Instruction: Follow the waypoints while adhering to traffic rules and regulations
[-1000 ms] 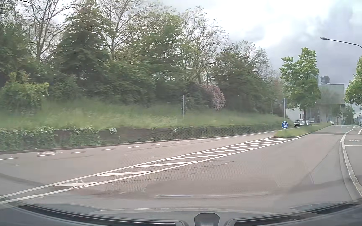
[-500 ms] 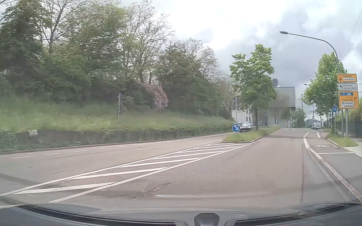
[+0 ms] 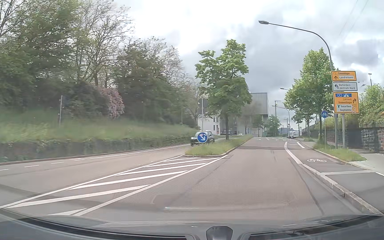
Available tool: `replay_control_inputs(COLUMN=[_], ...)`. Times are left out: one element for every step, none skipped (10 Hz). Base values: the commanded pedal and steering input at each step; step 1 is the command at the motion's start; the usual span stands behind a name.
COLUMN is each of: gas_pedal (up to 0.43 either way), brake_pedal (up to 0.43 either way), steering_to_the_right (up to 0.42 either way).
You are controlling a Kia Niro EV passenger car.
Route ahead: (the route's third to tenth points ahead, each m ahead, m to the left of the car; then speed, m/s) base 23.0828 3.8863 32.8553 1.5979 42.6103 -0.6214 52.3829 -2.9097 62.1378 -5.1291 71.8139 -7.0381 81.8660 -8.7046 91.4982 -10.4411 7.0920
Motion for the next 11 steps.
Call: replay_control_inputs(gas_pedal=[0.209, 0.209, 0.209, 0.209, 0.209, 0.209, 0.209, 0.209, 0.209, 0.209, 0.209], brake_pedal=[0.0, 0.0, 0.0, 0.0, 0.0, 0.0, 0.0, 0.0, 0.0, 0.0, 0.0], steering_to_the_right=[0.199, 0.184, 0.158, 0.133, 0.107, 0.085, 0.072, 0.063, 0.053, 0.041, 0.03])
